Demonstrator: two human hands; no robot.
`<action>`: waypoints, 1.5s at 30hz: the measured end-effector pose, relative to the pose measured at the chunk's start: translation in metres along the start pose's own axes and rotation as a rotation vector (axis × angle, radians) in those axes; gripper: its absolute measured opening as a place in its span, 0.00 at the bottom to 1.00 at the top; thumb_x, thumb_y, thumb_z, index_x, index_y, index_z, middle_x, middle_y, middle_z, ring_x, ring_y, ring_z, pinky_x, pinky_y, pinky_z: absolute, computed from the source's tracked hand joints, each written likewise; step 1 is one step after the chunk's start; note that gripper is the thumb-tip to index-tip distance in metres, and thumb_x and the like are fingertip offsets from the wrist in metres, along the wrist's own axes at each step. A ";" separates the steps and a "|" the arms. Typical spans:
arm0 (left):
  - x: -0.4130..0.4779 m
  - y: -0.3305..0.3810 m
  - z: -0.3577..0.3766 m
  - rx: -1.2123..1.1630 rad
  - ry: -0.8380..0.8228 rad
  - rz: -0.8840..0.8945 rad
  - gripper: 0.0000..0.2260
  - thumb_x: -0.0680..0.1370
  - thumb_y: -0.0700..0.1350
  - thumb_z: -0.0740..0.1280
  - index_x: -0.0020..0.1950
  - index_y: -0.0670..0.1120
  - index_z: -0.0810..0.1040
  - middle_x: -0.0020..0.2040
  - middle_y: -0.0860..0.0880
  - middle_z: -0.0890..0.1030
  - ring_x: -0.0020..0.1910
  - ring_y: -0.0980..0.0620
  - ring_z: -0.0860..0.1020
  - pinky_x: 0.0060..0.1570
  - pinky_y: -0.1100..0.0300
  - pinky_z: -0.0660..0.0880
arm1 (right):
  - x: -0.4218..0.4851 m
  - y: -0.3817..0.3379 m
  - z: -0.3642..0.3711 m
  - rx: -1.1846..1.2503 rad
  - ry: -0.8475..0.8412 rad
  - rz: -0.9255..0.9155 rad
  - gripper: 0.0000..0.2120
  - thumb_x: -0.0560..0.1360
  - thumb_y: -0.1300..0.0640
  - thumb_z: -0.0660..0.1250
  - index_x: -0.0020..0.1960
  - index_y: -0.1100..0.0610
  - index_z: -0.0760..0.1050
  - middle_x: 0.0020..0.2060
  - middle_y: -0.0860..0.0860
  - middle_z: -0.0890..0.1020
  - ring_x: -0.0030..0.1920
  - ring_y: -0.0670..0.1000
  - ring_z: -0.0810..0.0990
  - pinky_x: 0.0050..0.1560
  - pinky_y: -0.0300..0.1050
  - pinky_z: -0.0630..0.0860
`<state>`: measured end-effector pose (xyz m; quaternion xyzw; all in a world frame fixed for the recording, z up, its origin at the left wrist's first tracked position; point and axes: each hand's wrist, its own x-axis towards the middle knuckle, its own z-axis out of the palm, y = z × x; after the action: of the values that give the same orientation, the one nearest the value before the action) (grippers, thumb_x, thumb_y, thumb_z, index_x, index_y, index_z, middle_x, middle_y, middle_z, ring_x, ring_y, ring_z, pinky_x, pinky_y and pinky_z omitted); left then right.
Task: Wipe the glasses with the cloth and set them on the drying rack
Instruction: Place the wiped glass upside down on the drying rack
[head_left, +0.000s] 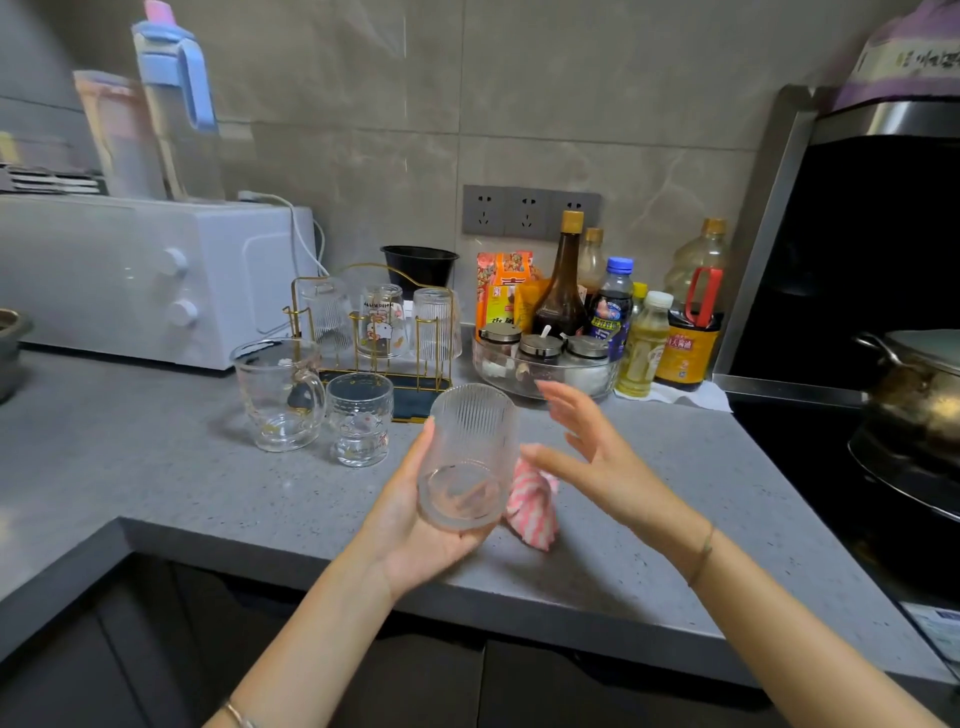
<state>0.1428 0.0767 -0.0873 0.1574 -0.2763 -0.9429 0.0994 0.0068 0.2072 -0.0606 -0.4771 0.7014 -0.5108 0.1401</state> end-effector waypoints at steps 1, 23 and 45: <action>0.000 0.002 0.001 0.031 -0.012 0.001 0.29 0.71 0.61 0.65 0.56 0.37 0.81 0.50 0.38 0.83 0.41 0.43 0.83 0.36 0.54 0.82 | -0.003 -0.009 0.001 -0.075 -0.089 -0.122 0.35 0.70 0.48 0.72 0.72 0.43 0.60 0.71 0.36 0.63 0.71 0.36 0.61 0.70 0.31 0.58; 0.008 0.114 0.006 1.078 0.304 0.485 0.36 0.76 0.69 0.43 0.67 0.47 0.74 0.64 0.50 0.77 0.52 0.48 0.79 0.51 0.54 0.78 | 0.094 -0.053 0.010 -0.227 -0.017 -0.491 0.36 0.64 0.51 0.78 0.67 0.54 0.66 0.60 0.45 0.77 0.60 0.42 0.77 0.62 0.39 0.74; 0.090 0.131 -0.081 2.115 0.646 1.209 0.21 0.80 0.54 0.52 0.46 0.50 0.83 0.39 0.55 0.82 0.38 0.54 0.80 0.36 0.59 0.75 | 0.230 0.008 0.048 0.213 0.058 -0.101 0.26 0.66 0.55 0.77 0.60 0.47 0.70 0.53 0.42 0.78 0.54 0.42 0.78 0.44 0.32 0.77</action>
<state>0.1005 -0.0963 -0.1016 0.2315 -0.8855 0.0165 0.4025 -0.0811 -0.0070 -0.0216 -0.4793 0.6219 -0.6024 0.1436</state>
